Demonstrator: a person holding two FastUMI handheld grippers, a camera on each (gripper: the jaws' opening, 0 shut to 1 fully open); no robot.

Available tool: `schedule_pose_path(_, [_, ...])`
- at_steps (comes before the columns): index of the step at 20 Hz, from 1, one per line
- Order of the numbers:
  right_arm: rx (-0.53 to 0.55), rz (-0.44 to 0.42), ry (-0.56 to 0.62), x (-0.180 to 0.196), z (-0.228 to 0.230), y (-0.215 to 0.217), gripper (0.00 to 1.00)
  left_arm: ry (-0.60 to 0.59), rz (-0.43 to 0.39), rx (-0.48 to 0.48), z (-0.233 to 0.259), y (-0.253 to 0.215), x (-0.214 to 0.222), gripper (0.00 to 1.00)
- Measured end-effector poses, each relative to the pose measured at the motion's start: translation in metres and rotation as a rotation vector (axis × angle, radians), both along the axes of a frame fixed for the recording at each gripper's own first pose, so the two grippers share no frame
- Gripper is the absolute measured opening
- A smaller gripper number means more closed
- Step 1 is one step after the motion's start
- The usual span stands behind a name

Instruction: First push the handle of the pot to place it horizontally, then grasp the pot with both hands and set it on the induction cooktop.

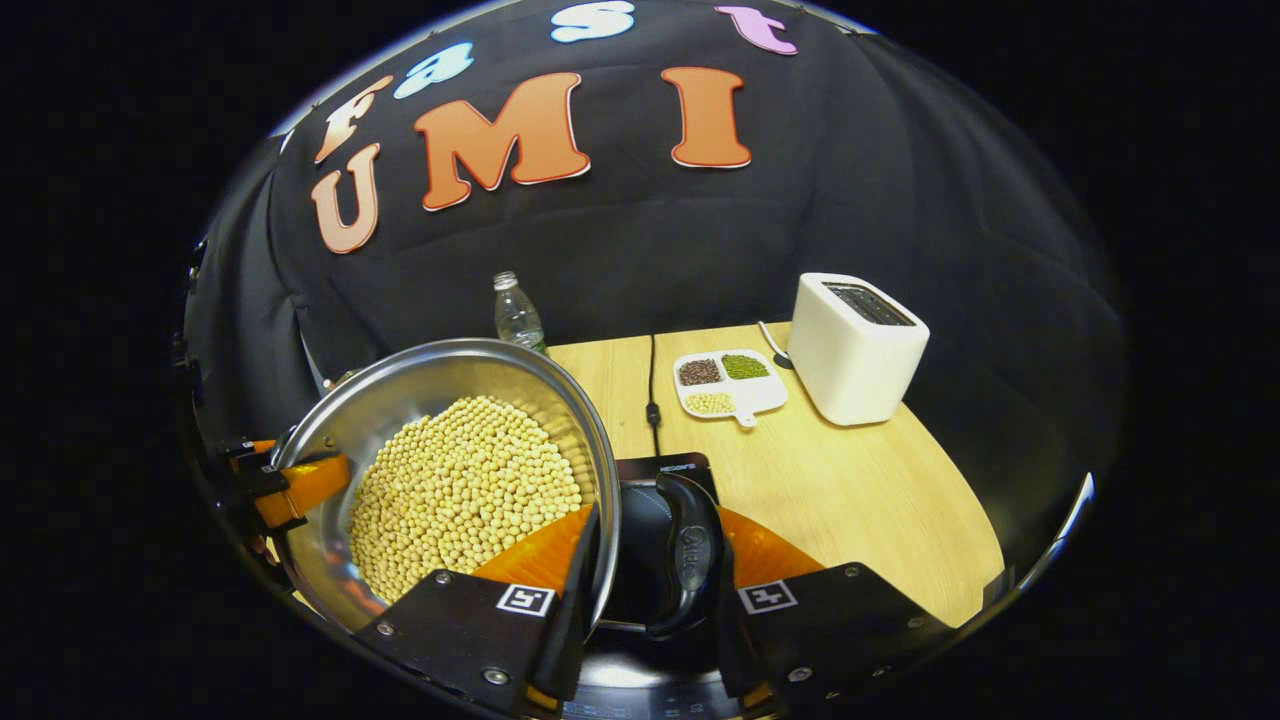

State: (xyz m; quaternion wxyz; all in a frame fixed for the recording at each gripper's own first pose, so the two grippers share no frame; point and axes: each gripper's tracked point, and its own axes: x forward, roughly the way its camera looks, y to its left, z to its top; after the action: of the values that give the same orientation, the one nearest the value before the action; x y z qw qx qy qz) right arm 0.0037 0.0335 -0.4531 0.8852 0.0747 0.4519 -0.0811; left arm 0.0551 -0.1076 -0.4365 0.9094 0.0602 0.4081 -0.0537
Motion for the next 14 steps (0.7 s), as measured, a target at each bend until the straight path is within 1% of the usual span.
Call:
schedule_pose_path(5, [-0.003, -0.022, -0.006, 0.004, -0.009, -0.026, 0.52, 0.001, -0.008, -0.011, -0.013, -0.028, 0.010, 0.65])
schedule_pose_path(14, [-0.018, -0.027, 0.020, 0.007, -0.039, -0.041, 0.52, 0.037, 0.008, -0.044, -0.050, -0.045, 0.013, 0.65])
